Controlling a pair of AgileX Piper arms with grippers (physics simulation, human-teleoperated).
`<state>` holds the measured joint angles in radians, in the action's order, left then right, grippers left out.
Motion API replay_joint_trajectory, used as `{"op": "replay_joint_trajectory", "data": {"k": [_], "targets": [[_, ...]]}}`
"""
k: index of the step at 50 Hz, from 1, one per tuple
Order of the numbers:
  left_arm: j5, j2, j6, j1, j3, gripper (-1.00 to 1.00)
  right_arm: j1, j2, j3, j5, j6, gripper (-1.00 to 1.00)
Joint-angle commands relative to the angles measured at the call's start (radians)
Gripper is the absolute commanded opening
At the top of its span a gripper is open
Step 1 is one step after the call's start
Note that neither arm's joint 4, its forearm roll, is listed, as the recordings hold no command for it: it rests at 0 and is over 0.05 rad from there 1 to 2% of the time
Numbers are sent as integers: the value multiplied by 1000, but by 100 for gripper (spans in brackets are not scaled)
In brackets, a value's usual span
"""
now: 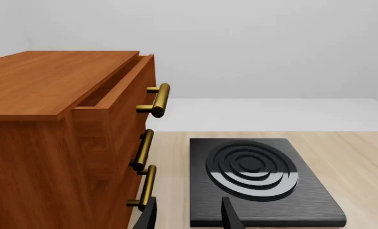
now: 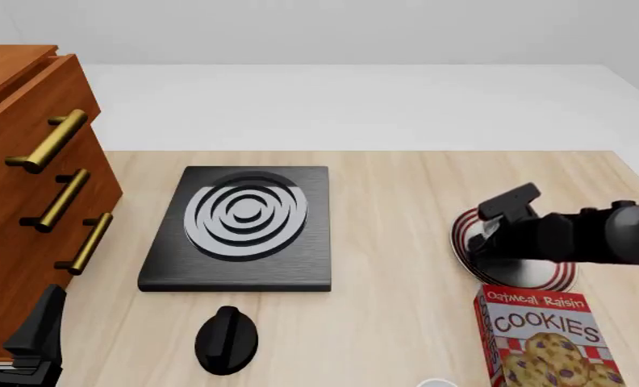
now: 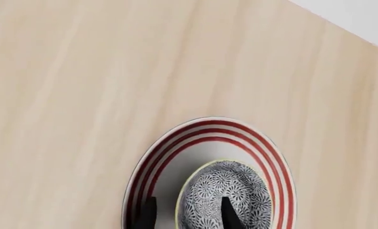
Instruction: Pick the akita bowl on the ramekin and place it on the plate.
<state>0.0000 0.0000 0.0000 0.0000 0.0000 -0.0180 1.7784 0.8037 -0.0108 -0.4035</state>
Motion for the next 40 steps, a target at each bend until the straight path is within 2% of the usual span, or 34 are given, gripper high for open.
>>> {"op": "replay_joint_trajectory", "data": {"k": [1,23,29,31,35,37,40], "targets": [[0,0,0,0,0,100,-2,-28,19,21,-9,100],[0,0,0,0,0,100,25,-158,-10,71,-22,100],[0,0,0,0,0,100,28,-183,-35,68,-16,100],[0,0,0,0,0,100,22,-186,-48,55,-29,100],[0,0,0,0,0,100,31,-212,-75,39,-14,100],[0,0,0,0,0,100,45,-253,-91,18,12,100],[0,0,0,0,0,100,73,-303,-119,-1,80,100]]}}
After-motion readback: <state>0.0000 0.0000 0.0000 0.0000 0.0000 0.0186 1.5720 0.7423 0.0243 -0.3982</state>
